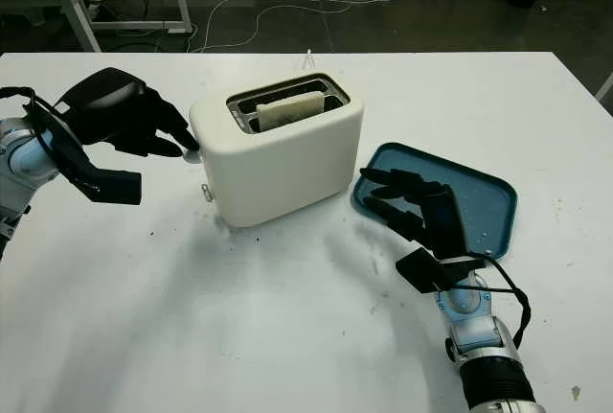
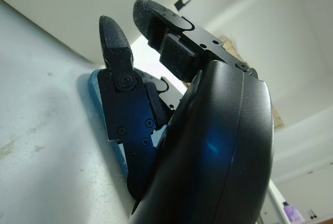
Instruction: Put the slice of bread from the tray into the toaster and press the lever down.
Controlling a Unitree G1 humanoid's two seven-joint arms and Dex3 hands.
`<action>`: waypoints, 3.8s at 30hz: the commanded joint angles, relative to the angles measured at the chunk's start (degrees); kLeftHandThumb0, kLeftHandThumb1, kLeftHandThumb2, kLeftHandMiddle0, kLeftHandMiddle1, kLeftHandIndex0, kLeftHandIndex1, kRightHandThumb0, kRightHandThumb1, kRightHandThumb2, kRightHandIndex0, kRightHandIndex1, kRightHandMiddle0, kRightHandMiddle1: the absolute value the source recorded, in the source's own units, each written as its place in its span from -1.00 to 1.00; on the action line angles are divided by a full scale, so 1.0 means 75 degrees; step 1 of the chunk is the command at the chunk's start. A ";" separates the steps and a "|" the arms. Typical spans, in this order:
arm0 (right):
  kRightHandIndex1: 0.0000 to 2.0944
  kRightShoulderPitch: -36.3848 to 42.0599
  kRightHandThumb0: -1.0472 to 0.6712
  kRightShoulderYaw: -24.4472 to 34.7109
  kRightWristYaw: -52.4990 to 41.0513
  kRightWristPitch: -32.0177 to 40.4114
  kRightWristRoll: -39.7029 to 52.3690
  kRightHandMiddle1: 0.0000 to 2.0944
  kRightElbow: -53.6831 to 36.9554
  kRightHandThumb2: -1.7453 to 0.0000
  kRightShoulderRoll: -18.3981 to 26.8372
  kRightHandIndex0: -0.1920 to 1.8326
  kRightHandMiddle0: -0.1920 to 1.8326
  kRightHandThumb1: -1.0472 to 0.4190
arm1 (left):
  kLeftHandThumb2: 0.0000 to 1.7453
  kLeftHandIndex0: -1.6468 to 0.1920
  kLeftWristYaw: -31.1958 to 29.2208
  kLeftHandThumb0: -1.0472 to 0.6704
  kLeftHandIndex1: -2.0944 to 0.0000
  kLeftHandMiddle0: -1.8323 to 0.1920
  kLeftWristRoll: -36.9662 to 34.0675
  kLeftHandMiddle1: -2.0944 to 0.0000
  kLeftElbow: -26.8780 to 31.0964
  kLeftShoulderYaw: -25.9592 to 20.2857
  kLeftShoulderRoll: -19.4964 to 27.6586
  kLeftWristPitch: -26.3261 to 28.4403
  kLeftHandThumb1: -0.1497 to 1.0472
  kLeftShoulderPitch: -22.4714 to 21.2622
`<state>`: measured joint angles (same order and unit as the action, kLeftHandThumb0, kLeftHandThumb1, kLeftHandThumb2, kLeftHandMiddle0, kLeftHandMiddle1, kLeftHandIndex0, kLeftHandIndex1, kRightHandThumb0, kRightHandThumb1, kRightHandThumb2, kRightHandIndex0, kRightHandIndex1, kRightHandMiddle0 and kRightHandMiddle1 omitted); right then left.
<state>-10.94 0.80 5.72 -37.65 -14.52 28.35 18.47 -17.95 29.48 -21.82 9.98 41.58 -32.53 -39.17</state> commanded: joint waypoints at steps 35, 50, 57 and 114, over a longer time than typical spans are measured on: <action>-0.52 -0.0211 -0.10 -0.0185 0.0828 -0.0795 -0.0911 -1.00 0.0550 0.99 0.0290 0.08 0.17 -0.82 | -0.99 -0.64 0.1778 -0.18 0.99 -0.27 0.1217 -0.14 -0.0765 0.0613 -0.0752 -0.0122 0.67 0.0250; -0.49 -0.0217 -0.14 -0.0292 0.0963 -0.0766 -0.1227 -1.00 0.0236 0.99 0.0573 0.06 0.13 -0.77 | -0.90 -0.49 0.4331 -0.08 1.00 -0.16 0.0935 -0.03 -0.2697 0.1457 -0.3516 0.1824 0.79 0.2345; -0.47 -0.0189 -0.16 -0.0343 0.0931 -0.0571 -0.1251 -1.00 -0.0138 1.00 0.0507 0.06 0.13 -0.78 | -0.85 -0.46 0.4312 -0.09 0.99 -0.10 0.0217 -0.11 -0.1786 0.1585 -0.3725 0.2467 0.79 0.2860; -0.44 -0.0221 -0.14 -0.0548 0.1485 -0.0551 -0.1995 -1.00 0.0130 1.00 0.0614 0.03 0.15 -0.79 | -1.00 -0.09 0.3297 -0.23 0.04 -0.07 -0.2264 -0.59 0.2354 0.0681 -0.3166 0.1790 0.73 0.3927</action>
<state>-12.17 -3.13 15.94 -42.00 -28.92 28.75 22.40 10.84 11.80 -8.96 12.13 19.74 -12.55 -8.51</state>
